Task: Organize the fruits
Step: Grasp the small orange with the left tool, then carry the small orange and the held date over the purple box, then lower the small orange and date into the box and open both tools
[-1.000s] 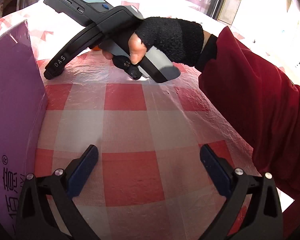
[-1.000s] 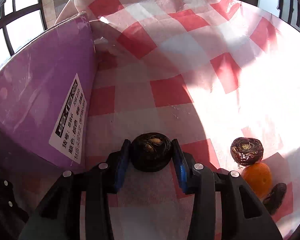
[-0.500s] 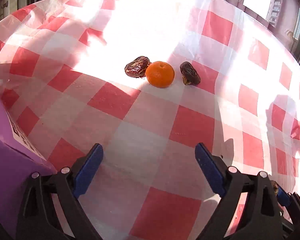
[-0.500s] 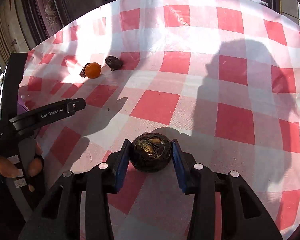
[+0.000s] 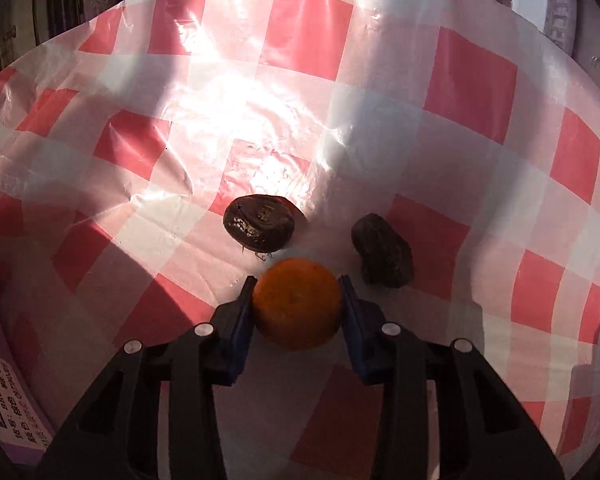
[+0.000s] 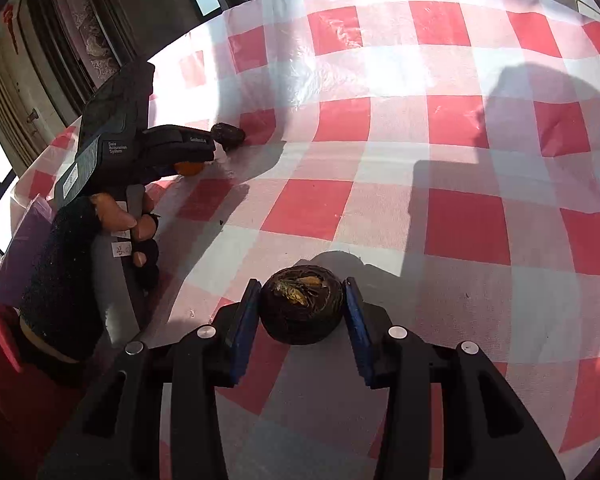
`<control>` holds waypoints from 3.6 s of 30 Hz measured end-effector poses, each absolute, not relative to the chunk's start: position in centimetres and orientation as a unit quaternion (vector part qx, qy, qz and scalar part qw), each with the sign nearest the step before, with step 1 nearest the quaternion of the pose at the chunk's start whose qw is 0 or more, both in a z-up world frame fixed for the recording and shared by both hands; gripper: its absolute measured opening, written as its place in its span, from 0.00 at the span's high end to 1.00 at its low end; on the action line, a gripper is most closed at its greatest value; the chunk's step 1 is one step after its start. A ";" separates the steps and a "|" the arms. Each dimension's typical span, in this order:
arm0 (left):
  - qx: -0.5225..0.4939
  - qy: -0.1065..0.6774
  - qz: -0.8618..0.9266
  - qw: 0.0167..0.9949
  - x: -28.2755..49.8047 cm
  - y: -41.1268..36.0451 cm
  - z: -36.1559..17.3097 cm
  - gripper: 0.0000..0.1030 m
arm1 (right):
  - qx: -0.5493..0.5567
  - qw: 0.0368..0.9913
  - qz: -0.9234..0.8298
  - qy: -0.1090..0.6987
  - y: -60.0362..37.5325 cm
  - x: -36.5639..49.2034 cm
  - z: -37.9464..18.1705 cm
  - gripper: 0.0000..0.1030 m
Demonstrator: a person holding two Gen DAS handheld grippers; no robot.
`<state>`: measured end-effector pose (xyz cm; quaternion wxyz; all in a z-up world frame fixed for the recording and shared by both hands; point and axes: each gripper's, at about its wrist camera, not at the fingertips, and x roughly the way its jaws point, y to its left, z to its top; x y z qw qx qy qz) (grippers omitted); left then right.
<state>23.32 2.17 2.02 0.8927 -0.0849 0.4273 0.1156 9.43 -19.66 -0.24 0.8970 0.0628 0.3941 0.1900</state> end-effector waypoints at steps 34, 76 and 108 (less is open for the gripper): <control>0.020 0.431 0.001 0.902 11.5 -2.8 0.8 0.60 | -0.120 0.911 0.101 0.380 -14.7 8.2 -0.6 0.59; -0.069 0.273 0.008 0.959 -11.4 19.7 19.4 0.60 | -0.025 0.893 0.357 0.274 3.7 -12.0 12.8 0.60; -0.027 0.583 -0.025 0.811 6.9 27.2 4.1 0.59 | -0.439 0.723 0.316 0.430 21.8 -6.1 1.5 0.57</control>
